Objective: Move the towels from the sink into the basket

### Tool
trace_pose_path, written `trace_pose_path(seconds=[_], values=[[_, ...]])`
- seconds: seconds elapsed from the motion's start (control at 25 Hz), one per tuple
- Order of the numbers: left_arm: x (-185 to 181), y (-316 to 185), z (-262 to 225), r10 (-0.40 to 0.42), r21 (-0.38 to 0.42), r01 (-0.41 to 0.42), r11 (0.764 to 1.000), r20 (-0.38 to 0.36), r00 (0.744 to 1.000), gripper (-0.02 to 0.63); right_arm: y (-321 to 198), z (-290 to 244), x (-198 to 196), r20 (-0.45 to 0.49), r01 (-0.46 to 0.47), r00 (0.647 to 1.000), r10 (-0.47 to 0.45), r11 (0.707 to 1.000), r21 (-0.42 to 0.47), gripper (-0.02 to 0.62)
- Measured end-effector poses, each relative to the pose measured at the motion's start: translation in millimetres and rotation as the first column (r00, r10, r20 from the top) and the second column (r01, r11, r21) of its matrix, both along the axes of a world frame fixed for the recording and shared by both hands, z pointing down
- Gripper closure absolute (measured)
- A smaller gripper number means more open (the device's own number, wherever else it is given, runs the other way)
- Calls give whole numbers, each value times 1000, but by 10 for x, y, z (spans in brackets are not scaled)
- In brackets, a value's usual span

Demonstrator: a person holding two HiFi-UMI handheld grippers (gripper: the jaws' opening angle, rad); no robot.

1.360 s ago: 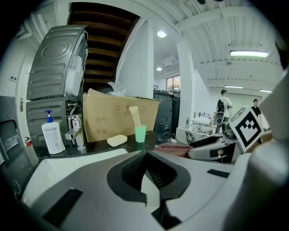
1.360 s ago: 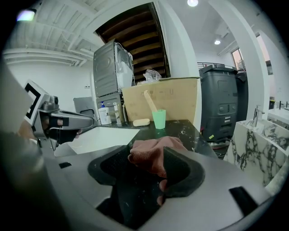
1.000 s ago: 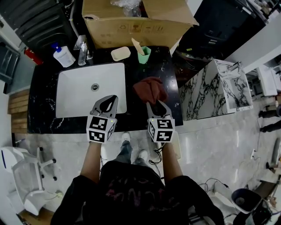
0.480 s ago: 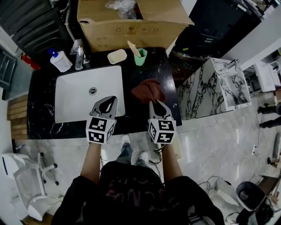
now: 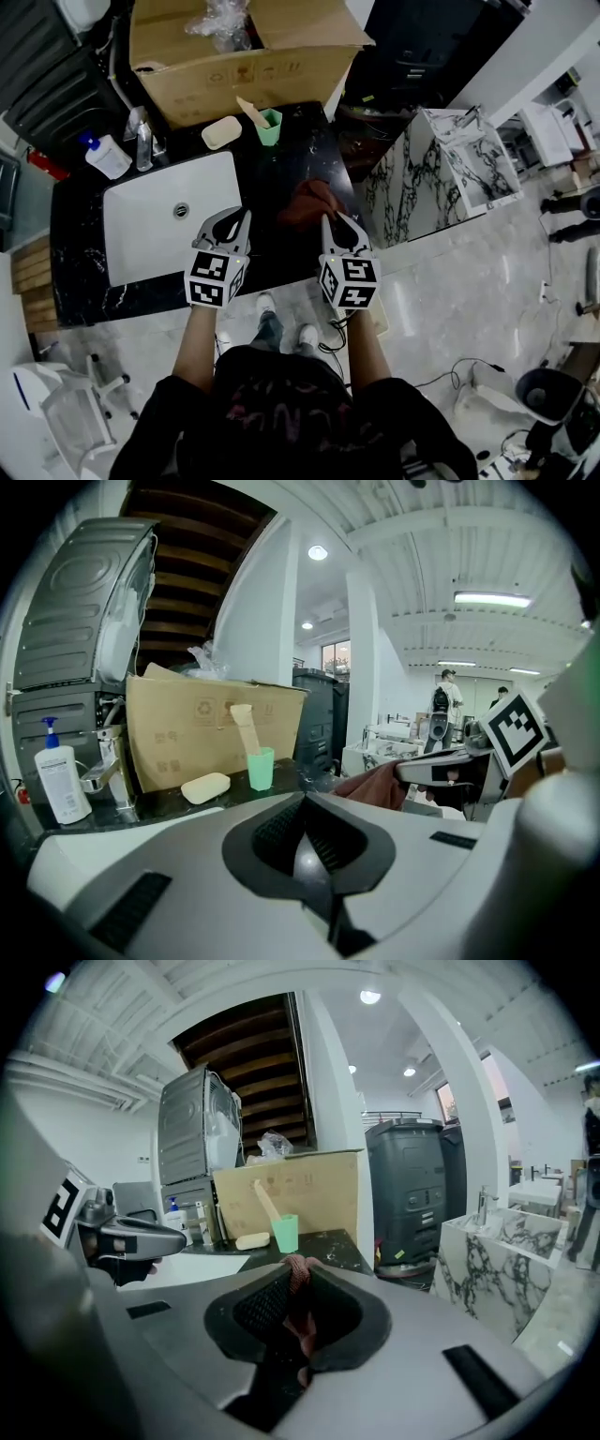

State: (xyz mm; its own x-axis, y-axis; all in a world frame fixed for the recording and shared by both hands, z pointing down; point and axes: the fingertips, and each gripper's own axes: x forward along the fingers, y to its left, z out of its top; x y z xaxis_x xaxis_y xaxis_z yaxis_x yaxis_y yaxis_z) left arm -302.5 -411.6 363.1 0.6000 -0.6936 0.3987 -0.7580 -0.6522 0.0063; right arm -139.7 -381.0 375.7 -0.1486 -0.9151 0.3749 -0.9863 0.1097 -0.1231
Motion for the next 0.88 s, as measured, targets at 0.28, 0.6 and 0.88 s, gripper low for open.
trace_pose_path(seconds=[0.28,0.6,0.88], values=[[501,-25,-15,120,2,-120,993,-11,993,591,198,-105,476,7,-129,992,129,991,25,535],[1189,113,-82,271,9,-270,963,-25,962,591,607,-242,1085,7,-291,957,290,956,49,535],[2036,555,-135,433,13,-433,902,-24,901,591,1250,-335,1721,28,-443,896,442,895,50,535]])
